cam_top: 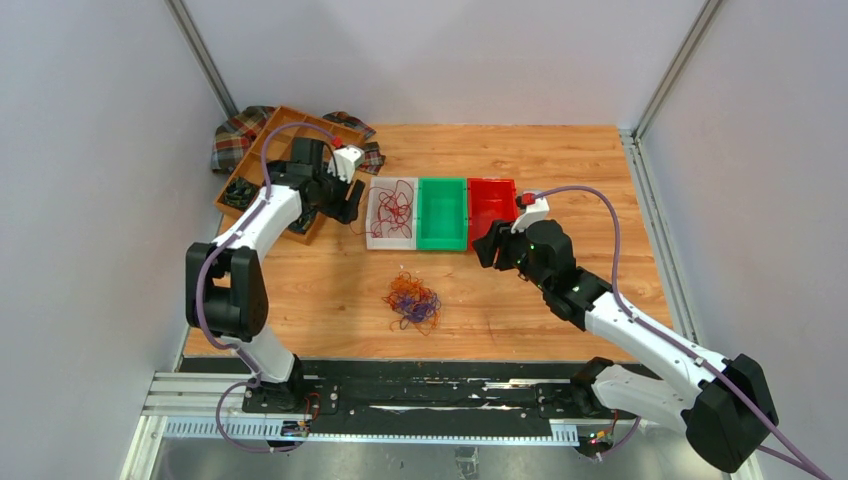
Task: Untangle the cables
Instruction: Place the cable in the bin.
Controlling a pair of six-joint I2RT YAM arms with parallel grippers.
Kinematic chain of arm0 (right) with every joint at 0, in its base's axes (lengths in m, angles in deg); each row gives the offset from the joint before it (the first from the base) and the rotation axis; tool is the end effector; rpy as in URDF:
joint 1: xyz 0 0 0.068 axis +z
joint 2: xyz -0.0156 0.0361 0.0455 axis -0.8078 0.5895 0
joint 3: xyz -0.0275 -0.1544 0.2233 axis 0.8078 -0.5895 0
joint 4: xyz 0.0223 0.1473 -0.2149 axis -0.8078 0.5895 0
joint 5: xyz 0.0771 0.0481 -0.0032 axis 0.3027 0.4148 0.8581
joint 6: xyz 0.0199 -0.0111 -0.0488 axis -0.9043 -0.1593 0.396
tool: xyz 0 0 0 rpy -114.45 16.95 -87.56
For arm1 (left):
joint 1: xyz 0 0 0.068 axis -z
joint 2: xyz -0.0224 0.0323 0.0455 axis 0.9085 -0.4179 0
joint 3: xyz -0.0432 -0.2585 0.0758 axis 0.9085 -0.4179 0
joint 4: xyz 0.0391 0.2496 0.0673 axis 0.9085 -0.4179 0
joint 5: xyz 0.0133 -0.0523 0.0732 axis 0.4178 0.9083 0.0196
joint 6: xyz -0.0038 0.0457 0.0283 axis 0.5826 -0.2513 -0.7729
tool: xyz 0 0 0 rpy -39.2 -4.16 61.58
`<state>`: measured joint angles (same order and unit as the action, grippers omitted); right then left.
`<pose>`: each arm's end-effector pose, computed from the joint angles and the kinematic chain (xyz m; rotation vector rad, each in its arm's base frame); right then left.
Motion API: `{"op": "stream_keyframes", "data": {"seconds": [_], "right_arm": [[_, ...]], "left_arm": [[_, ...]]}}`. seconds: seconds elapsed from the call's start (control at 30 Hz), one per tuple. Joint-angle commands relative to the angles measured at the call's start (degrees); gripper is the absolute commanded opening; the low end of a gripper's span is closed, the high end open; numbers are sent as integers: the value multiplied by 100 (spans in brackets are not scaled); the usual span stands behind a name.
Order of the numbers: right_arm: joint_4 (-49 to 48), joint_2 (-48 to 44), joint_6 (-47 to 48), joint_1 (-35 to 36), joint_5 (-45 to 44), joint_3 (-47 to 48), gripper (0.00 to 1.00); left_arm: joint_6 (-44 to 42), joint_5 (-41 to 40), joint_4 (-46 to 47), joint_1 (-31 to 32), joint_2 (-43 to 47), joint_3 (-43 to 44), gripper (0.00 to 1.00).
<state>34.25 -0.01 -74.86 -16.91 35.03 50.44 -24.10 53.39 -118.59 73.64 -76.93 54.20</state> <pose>0.1892 0.1389 0.2741 -0.1518 1.8743 0.6744 0.3513 -0.0603 0.2618 0.6829 2.3248 -0.2125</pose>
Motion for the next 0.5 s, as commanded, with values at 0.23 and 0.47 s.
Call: {"op": "stream_keyframes", "data": {"seconds": [0.23,0.47], "right_arm": [[19,-43,-45,-70,82,5,53],[17,-91,-39,-68,82,-15,50]], "left_arm": [[953,1227,875,-210,-402,-257,61],[751,1010,1058,-210,-456,-395,48]]}}
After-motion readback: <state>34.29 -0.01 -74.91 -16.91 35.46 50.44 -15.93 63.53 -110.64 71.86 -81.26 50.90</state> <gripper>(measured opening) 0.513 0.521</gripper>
